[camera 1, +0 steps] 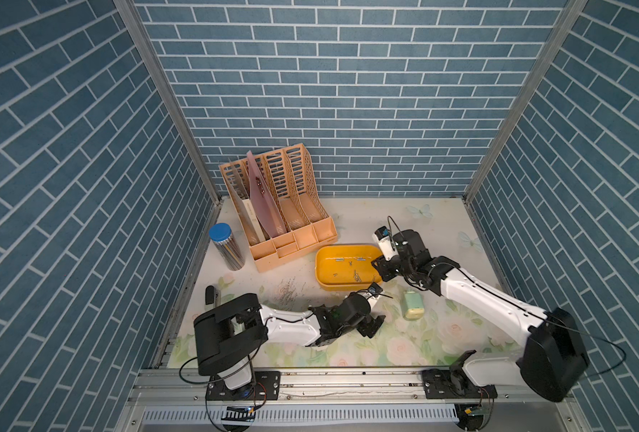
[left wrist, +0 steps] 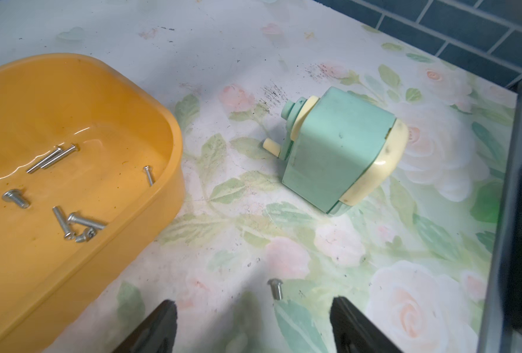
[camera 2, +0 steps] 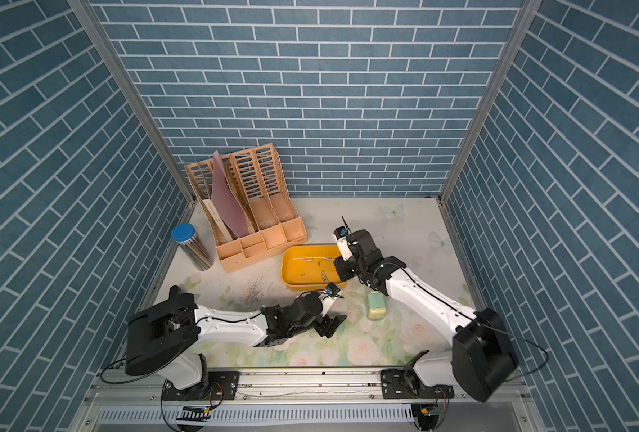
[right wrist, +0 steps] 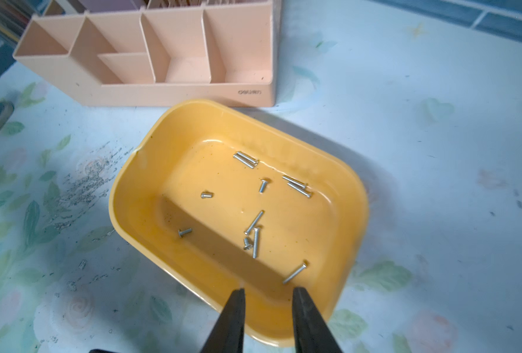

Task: Put the screws on the desktop into the storage box
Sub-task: Pick up the screw from the center of the board.

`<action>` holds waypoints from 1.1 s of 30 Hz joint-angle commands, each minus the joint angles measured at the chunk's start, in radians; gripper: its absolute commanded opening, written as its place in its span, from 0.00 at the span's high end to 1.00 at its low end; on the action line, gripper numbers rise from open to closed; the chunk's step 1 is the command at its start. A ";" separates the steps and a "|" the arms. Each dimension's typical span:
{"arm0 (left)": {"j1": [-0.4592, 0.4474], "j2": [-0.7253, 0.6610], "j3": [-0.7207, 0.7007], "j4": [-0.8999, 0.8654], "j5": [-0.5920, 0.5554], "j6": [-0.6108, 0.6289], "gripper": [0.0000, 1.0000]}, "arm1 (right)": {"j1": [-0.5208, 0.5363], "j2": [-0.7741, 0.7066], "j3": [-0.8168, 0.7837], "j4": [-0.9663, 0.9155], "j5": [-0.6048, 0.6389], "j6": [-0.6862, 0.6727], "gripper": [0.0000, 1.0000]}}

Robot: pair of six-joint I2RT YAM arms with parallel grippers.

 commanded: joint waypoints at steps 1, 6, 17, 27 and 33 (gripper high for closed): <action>-0.025 0.073 0.073 -0.097 -0.007 0.013 0.22 | -0.046 -0.106 -0.082 0.054 0.012 0.034 0.70; -0.029 0.102 0.100 -0.130 0.000 -0.008 0.29 | -0.069 -0.189 -0.134 0.068 0.006 0.031 0.70; -0.031 0.186 0.193 -0.251 0.013 -0.001 0.39 | -0.094 -0.192 -0.212 0.154 -0.049 0.007 0.71; -0.030 0.243 0.238 -0.296 0.042 0.013 0.60 | -0.098 -0.210 -0.224 0.164 -0.038 0.001 0.71; -0.030 0.220 0.220 -0.298 0.049 -0.009 0.67 | -0.100 -0.225 -0.224 0.165 -0.038 0.001 0.71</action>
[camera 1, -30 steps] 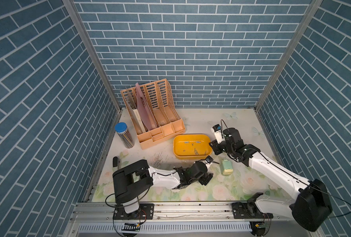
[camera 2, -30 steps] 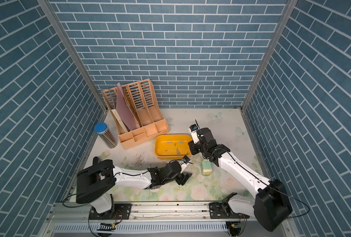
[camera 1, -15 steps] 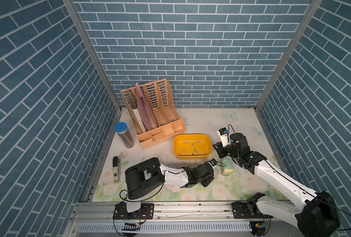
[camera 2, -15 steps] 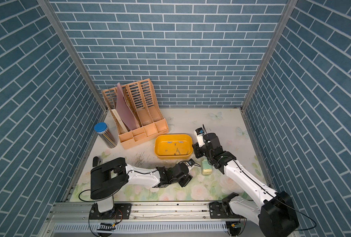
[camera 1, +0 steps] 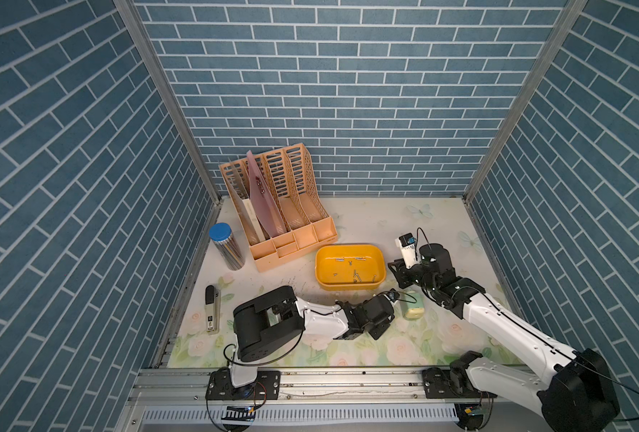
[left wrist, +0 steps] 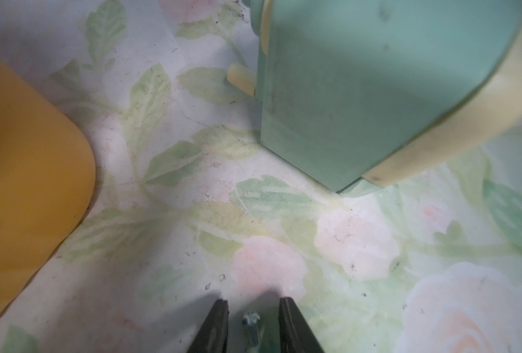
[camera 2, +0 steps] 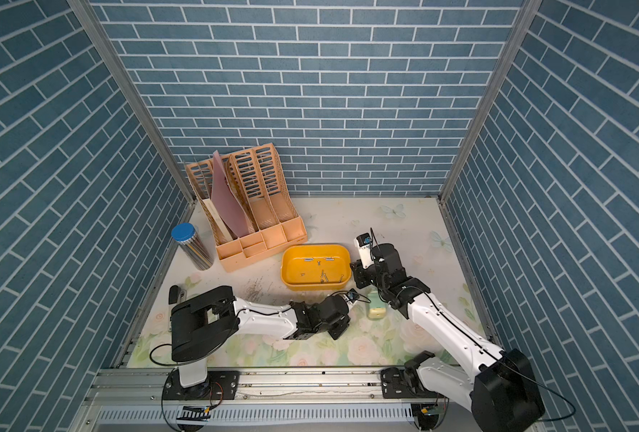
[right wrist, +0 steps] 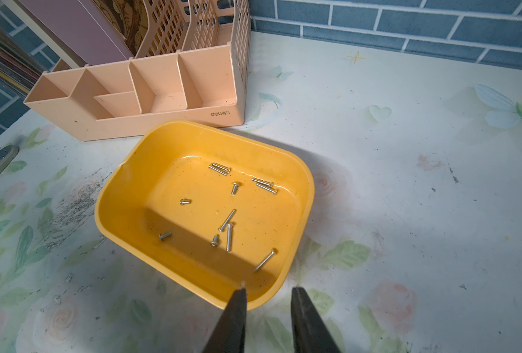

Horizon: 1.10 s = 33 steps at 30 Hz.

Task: Put the screws on the desktop into the storage box
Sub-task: Pick up the screw from the center of the board.

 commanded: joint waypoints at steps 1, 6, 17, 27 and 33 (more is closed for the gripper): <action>-0.004 -0.002 -0.017 -0.062 0.023 -0.013 0.67 | -0.007 -0.024 -0.006 0.021 -0.006 -0.009 0.71; -0.004 0.018 -0.012 -0.087 0.018 -0.015 0.67 | -0.006 -0.030 -0.008 0.022 -0.008 -0.009 0.71; -0.004 0.016 -0.028 -0.084 0.027 -0.021 0.85 | -0.006 -0.027 -0.012 0.025 -0.018 -0.010 0.71; 0.007 -0.037 -0.025 -0.072 -0.015 -0.020 0.92 | -0.006 -0.024 -0.018 0.033 -0.026 -0.008 0.71; 0.036 -0.066 0.006 -0.090 -0.014 0.003 0.93 | -0.006 -0.025 -0.014 0.034 -0.015 -0.011 0.71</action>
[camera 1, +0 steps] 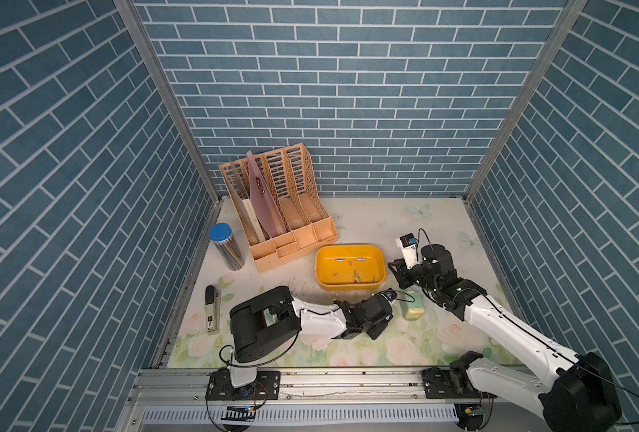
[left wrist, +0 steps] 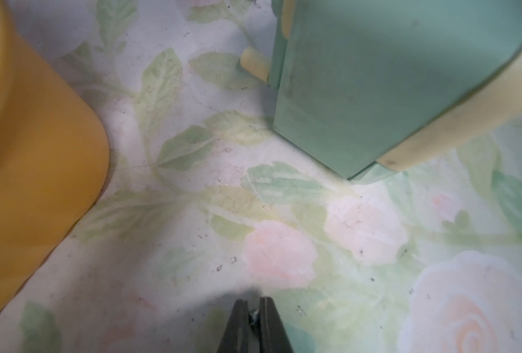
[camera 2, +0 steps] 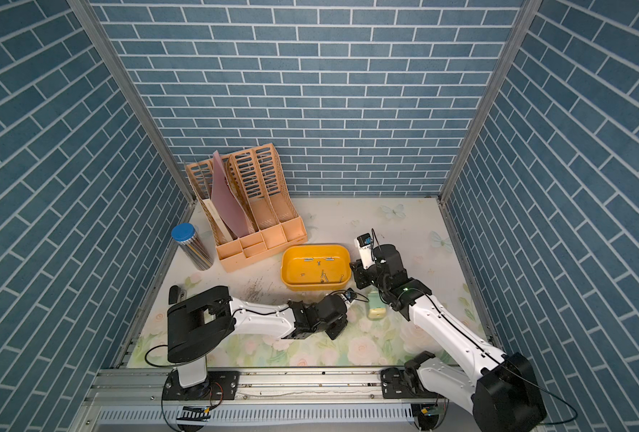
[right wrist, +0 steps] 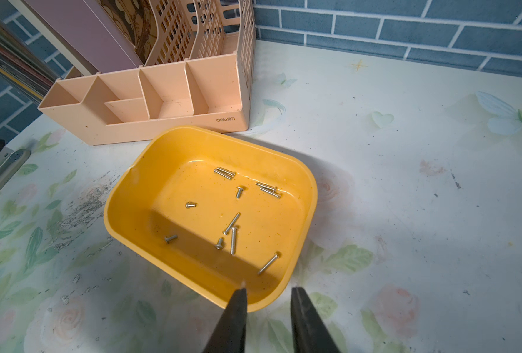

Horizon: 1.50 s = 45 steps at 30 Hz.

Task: Put the screws on the desktop into the storage box
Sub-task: Pick up the screw from the center of the board, then place the screw in the storage box, then reset both arms

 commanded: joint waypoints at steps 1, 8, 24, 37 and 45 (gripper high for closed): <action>0.031 -0.053 0.015 -0.041 -0.003 0.017 0.93 | -0.005 -0.007 -0.003 0.019 -0.001 -0.010 0.71; 0.112 -0.203 0.023 -0.088 0.008 0.054 0.93 | -0.006 -0.007 -0.004 0.017 0.014 -0.011 0.72; 0.417 -0.139 0.139 -0.172 0.033 0.099 0.92 | -0.006 -0.024 -0.006 0.020 0.015 -0.009 0.72; 0.434 -0.125 0.111 -0.172 0.022 0.105 0.65 | -0.006 -0.017 -0.010 0.026 -0.012 -0.006 0.72; 0.474 -0.259 0.012 -0.083 -0.084 0.112 0.30 | -0.005 -0.052 -0.019 0.085 -0.063 0.015 0.63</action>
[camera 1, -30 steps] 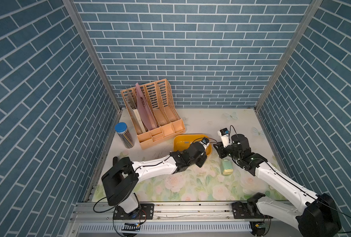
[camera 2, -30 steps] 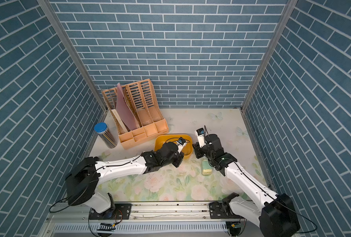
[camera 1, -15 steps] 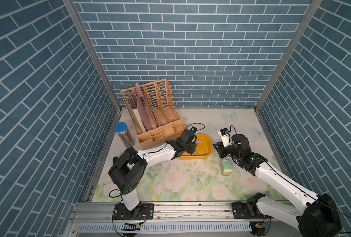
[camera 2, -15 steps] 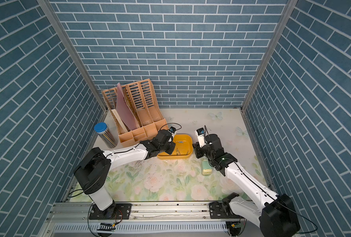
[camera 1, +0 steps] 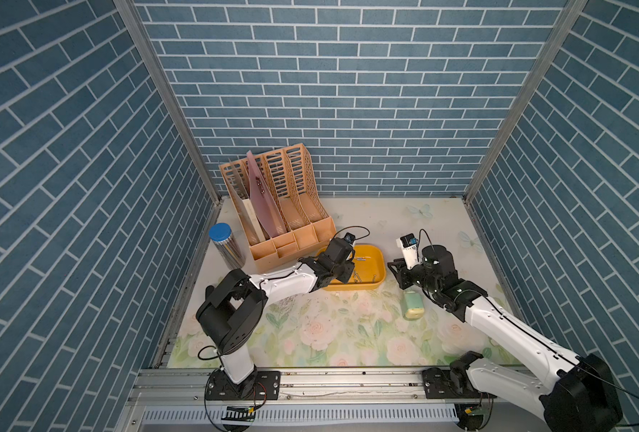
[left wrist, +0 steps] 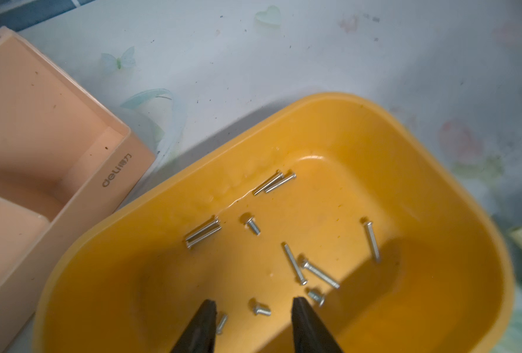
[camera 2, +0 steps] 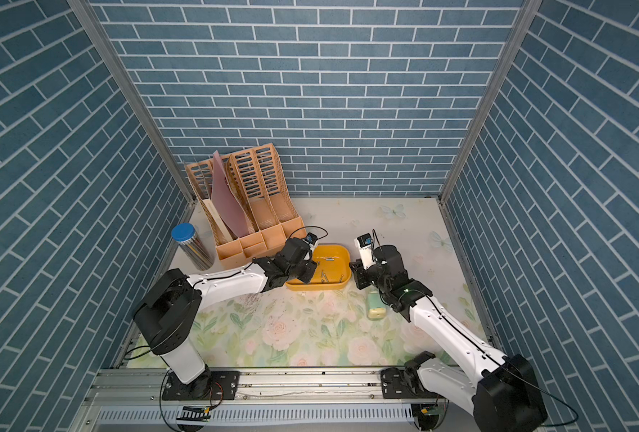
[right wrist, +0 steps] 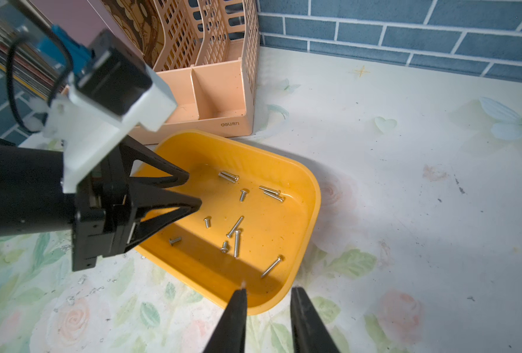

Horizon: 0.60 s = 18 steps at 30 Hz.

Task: Put the screws on the desktop into the storage box
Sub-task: Reset both arms

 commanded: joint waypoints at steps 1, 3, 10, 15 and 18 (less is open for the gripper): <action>0.041 -0.150 -0.075 0.073 -0.139 0.022 0.22 | -0.004 -0.039 0.003 0.065 -0.039 0.008 0.45; 0.080 -0.280 -0.155 0.143 -0.234 0.051 0.04 | -0.004 -0.044 0.036 0.060 -0.023 0.009 0.00; 0.399 -0.519 -0.360 0.312 -0.197 0.102 0.00 | -0.040 -0.031 0.056 0.172 0.217 -0.138 0.00; 0.575 -0.550 -0.574 0.603 -0.130 0.156 0.00 | -0.138 -0.043 -0.255 0.664 0.282 -0.406 0.00; 0.662 -0.506 -0.639 0.740 -0.020 0.093 0.00 | -0.244 0.070 -0.317 0.762 0.259 -0.367 0.00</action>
